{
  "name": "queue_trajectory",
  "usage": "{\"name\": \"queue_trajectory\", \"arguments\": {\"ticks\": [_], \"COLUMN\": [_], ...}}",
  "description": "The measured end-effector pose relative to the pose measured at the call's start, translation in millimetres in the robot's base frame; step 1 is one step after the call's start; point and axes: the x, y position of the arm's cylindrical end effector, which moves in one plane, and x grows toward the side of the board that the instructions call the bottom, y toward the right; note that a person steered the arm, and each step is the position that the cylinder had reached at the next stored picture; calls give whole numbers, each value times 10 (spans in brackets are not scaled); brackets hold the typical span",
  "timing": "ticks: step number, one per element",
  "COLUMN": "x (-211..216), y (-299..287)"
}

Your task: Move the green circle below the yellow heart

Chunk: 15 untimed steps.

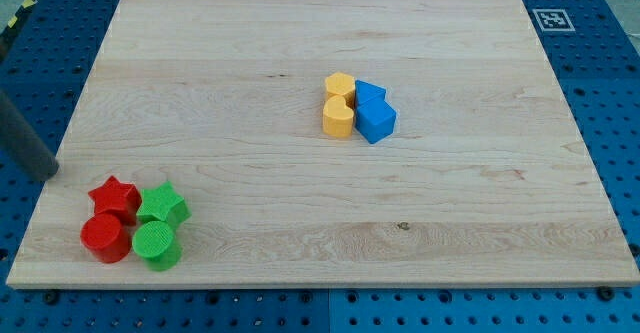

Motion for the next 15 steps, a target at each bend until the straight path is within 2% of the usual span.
{"name": "queue_trajectory", "arguments": {"ticks": [1, 3, 4, 5, 6, 9, 11, 13, 15], "x": [191, 968, 973, 973, 970, 769, 688, 367, -89], "y": [-22, 163, 488, 1067, 1258, 1960, 1721, 2040, 2078]}}
